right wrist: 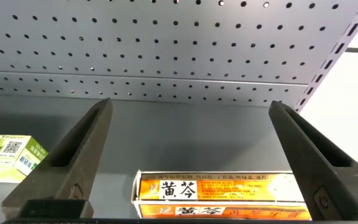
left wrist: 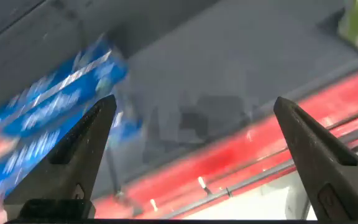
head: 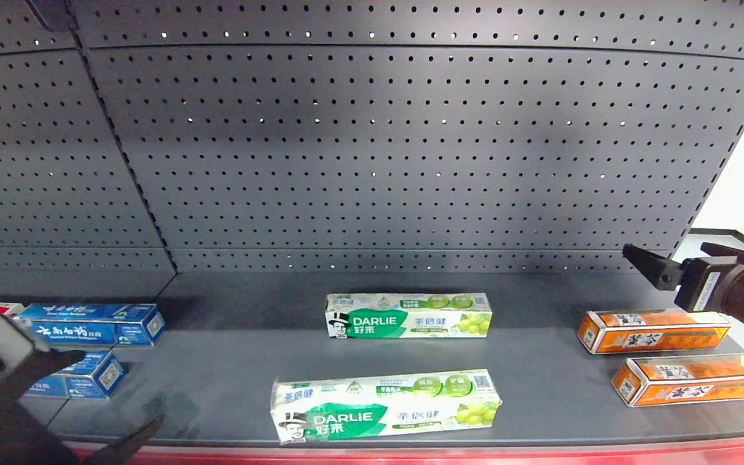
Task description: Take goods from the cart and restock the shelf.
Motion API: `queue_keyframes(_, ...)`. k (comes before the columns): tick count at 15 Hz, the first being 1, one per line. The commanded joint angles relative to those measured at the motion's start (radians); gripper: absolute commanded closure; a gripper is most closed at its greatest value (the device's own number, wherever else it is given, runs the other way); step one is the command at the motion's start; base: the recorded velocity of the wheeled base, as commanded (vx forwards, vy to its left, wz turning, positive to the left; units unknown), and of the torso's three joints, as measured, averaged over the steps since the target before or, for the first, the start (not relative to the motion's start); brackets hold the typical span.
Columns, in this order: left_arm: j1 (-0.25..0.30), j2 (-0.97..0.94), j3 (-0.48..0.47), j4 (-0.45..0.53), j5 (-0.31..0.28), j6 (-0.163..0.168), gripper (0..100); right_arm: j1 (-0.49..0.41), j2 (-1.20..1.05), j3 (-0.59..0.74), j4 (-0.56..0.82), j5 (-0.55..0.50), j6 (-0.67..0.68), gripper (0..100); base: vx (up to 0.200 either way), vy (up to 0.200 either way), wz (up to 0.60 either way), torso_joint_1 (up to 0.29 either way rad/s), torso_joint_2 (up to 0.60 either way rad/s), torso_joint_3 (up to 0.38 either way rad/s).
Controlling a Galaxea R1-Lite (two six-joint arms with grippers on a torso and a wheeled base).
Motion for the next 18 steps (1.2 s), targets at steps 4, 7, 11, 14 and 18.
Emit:
queue_keyframes(4, -0.095, 0.290, -0.048, -0.078, 0.001, 0.047, 0, -0.004, 0.032, -0.013, -0.006, 0.006, 0.007, 0, 0.000, 0.000, 0.00, 0.000, 0.00, 0.000)
queue_keyframes(7, -0.178, 0.357, -0.105, -0.106, 0.037, 0.046, 0, -0.004, 0.048, -0.009, -0.048, 0.019, 0.002, 0, 0.000, 0.000, 0.00, 0.000, 0.00, 0.000)
queue_keyframes(11, -0.221, 0.403, -0.159, -0.118, 0.036, 0.043, 0, -0.004, 0.046, -0.009, -0.048, 0.019, 0.002, 0, 0.000, 0.000, 0.00, 0.000, 0.00, 0.000)
queue_keyframes(14, -0.259, 0.414, -0.172, -0.117, 0.034, 0.038, 0, -0.004, 0.048, -0.007, -0.048, 0.019, 0.002, 0, 0.000, 0.000, 0.00, 0.000, 0.00, 0.000)
queue_keyframes(18, -0.273, 0.439, -0.182, -0.120, 0.033, 0.035, 0, -0.004, 0.048, -0.004, -0.048, 0.019, 0.002, 0, 0.000, 0.000, 0.00, 0.000, 0.00, 0.000)
